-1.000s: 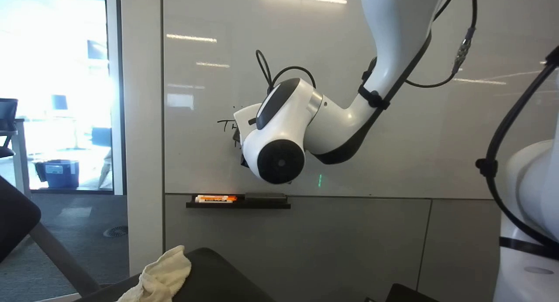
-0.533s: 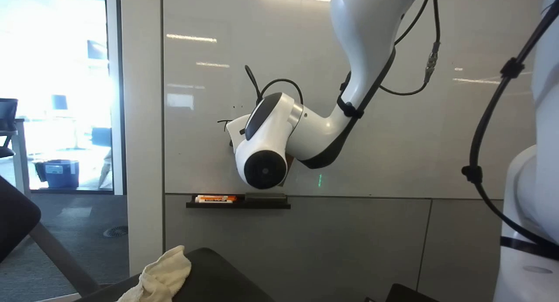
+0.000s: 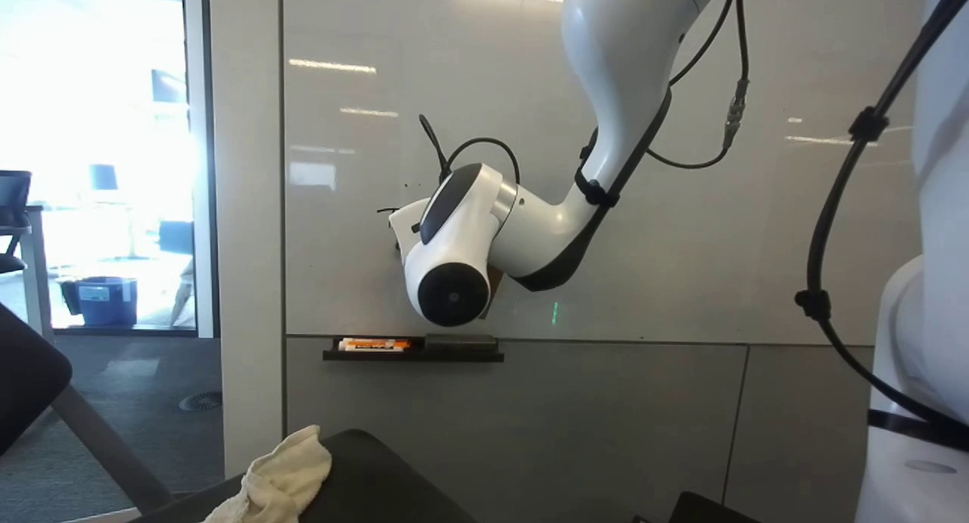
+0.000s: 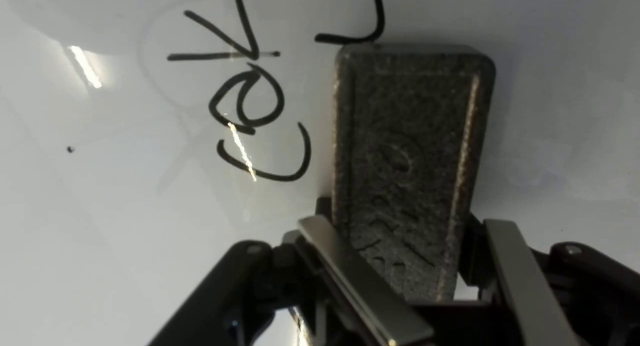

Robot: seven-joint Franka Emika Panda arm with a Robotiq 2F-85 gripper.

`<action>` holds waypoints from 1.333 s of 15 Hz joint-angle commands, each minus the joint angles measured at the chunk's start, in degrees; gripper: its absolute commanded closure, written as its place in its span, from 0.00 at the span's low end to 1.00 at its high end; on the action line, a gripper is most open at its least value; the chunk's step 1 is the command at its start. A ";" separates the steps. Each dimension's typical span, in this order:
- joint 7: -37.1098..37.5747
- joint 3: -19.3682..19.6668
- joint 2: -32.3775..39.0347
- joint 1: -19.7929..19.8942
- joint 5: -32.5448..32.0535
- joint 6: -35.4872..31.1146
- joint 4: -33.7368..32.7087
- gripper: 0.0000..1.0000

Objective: Use the duster to erase the markings on the board

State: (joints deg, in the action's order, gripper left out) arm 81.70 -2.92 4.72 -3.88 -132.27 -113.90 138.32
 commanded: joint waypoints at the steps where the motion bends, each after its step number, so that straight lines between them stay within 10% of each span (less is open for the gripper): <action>1: -0.08 0.03 -2.56 1.03 -1.59 0.81 -1.61 0.69; 20: 4.62 6.38 -2.99 5.72 3.36 0.05 3.32 0.69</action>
State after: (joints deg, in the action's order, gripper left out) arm 84.05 -0.16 -1.35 -2.35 -129.43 -114.01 144.40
